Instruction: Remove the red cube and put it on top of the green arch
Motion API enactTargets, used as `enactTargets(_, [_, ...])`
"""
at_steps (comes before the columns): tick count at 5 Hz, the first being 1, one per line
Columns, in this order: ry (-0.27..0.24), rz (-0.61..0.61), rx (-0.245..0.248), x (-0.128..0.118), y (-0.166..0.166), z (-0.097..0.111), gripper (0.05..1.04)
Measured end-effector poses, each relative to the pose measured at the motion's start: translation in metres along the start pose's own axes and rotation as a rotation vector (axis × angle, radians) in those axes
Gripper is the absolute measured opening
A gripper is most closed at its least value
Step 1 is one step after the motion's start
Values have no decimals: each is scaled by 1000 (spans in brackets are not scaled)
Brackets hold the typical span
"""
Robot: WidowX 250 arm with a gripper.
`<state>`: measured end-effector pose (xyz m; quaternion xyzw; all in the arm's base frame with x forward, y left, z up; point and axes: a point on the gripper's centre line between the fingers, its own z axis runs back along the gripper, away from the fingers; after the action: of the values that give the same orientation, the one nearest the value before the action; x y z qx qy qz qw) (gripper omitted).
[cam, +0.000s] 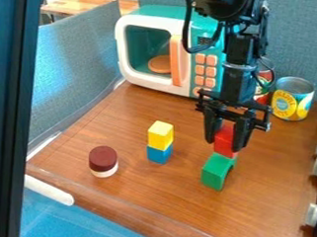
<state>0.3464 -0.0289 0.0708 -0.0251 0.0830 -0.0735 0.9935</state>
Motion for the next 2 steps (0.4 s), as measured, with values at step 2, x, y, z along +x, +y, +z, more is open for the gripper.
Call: enactTargets(2, [24, 47, -32, -3, 10, -4, 574])
